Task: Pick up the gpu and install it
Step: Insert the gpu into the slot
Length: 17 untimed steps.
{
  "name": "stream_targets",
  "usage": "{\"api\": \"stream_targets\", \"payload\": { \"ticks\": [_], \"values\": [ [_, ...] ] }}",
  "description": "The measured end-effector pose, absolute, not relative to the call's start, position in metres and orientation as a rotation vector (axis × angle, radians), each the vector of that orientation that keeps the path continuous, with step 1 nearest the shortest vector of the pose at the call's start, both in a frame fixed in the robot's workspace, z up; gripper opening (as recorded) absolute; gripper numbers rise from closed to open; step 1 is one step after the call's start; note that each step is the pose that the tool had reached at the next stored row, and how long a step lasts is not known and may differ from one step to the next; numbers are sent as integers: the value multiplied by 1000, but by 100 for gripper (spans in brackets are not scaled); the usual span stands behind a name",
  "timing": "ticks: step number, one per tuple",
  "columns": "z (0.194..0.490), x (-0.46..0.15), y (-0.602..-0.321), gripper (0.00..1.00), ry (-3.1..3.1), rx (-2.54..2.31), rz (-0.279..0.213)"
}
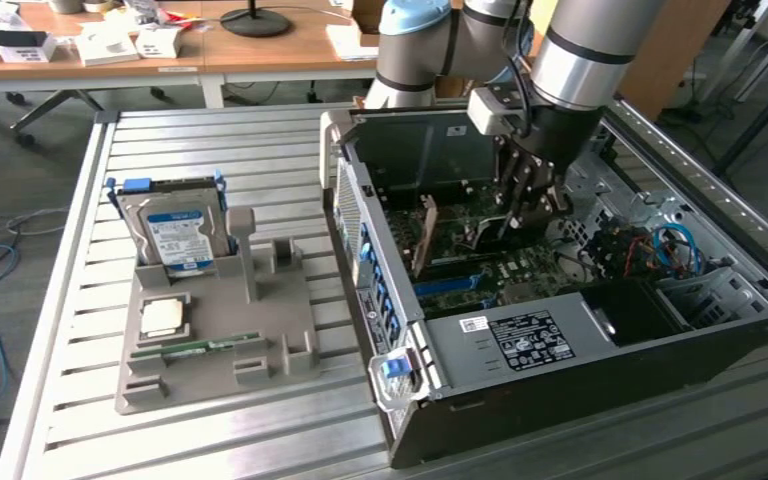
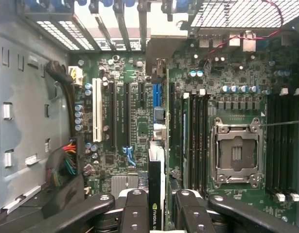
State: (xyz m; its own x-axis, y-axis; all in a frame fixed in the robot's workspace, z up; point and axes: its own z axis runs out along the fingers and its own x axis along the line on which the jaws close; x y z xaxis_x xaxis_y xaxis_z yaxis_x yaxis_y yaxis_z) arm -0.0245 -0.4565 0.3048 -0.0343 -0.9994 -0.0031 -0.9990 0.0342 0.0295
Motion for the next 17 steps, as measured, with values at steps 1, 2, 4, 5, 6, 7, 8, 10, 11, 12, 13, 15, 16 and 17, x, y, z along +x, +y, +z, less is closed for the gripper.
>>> {"api": "stream_targets", "payload": {
  "ticks": [1, 2, 4, 5, 6, 7, 8, 10, 11, 12, 13, 15, 16, 17],
  "values": [
    [304, -25, -456, 26, -2246, 2171, -37],
    [304, -25, -456, 26, -2246, 2171, -37],
    [302, -25, -456, 26, -2246, 2171, -36],
    [301, -25, -456, 26, -2246, 2171, -36],
    [301, -25, -456, 26, -2246, 2171, -36],
    [301, -25, -456, 26, -2246, 2171, -36],
    [301, -25, -456, 26, -2246, 2171, -36],
    [301, -25, -456, 26, -2246, 2171, -36],
    [301, -26, -456, 26, -2246, 2171, -36],
    [300, -29, -456, 26, -2247, 2171, -35],
    [300, -31, -456, 26, -2247, 2171, -34],
    [299, -34, -456, 26, -2247, 2172, -34],
    [298, -34, -456, 26, -2247, 2172, -34],
    [296, -34, -456, 26, -2247, 2172, -34]
  ]
}}
